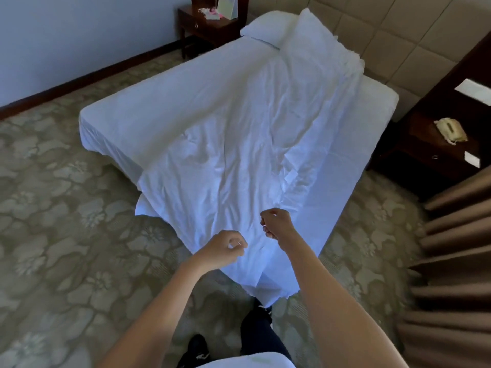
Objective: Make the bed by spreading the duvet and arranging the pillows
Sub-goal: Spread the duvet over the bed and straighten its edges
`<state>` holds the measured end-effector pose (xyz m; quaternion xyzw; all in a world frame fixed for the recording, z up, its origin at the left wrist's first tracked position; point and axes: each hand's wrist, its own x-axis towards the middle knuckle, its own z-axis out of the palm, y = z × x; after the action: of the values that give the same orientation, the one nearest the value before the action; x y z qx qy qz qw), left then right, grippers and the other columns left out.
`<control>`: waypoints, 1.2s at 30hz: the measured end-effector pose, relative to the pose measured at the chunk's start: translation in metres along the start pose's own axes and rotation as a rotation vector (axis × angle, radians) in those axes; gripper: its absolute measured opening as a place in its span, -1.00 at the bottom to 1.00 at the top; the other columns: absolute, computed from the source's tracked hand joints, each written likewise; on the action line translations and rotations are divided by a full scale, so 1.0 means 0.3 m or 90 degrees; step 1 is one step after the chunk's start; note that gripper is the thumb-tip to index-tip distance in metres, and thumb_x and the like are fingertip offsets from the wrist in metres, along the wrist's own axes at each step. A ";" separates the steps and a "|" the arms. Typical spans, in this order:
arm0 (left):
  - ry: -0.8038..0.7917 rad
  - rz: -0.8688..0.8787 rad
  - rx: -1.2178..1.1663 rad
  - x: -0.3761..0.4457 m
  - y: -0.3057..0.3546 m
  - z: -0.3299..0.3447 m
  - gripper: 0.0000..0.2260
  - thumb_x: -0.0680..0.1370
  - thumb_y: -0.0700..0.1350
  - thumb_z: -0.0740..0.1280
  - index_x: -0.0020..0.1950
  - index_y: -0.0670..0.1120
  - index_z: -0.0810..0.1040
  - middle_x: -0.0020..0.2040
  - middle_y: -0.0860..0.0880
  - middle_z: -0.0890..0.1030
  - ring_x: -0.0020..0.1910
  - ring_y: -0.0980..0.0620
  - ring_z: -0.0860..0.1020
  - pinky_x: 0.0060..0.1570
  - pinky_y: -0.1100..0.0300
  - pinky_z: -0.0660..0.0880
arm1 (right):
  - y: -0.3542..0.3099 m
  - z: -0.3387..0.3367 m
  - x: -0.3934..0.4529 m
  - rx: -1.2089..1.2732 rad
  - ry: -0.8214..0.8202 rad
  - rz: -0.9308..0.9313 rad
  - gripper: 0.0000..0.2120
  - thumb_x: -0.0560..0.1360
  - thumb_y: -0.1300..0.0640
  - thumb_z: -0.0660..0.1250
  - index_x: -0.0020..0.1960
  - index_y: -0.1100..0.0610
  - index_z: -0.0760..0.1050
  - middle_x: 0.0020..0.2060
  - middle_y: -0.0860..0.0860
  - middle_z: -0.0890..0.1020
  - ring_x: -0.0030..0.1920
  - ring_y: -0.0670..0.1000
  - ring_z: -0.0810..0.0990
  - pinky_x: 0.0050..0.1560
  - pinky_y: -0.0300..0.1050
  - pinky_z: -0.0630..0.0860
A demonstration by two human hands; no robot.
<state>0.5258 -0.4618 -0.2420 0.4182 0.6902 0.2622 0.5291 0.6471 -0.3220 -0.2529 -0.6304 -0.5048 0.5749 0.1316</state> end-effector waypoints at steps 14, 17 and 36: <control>0.247 -0.100 -0.161 0.532 0.365 0.198 -0.83 0.56 -0.19 0.21 -0.13 -0.15 0.57 -0.22 -0.09 0.67 -0.37 0.00 0.59 -0.39 0.32 0.44 | -0.187 -0.431 0.508 -0.121 -0.193 -0.003 -0.94 0.53 0.24 0.27 -0.09 0.20 0.51 -0.35 0.07 0.54 -0.44 -0.03 0.40 -0.41 -0.21 0.30; 0.238 -0.096 -0.140 0.690 0.531 0.267 -0.84 0.56 -0.20 0.22 -0.15 -0.15 0.57 -0.23 -0.09 0.66 -0.40 0.02 0.58 -0.43 0.37 0.41 | -0.229 -0.638 0.640 -0.109 -0.190 0.000 -0.94 0.53 0.24 0.28 -0.11 0.19 0.50 -0.36 0.07 0.53 -0.45 -0.02 0.39 -0.41 -0.21 0.30; 0.142 -0.121 0.132 1.410 0.984 0.509 -0.94 0.47 -0.17 0.30 -0.15 -0.11 0.55 -0.10 -0.15 0.67 -0.16 -0.15 0.65 -0.06 0.00 0.62 | -0.428 -1.464 1.136 -0.304 -0.009 -0.146 -0.59 0.37 0.40 0.18 -0.42 0.05 0.04 -0.46 -0.01 0.06 -0.41 -0.03 0.02 -0.33 -0.12 -0.03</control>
<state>0.7212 0.0389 -0.2670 0.3715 0.8044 0.1835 0.4257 0.9035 0.1872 -0.2252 -0.5785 -0.6951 0.4249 0.0397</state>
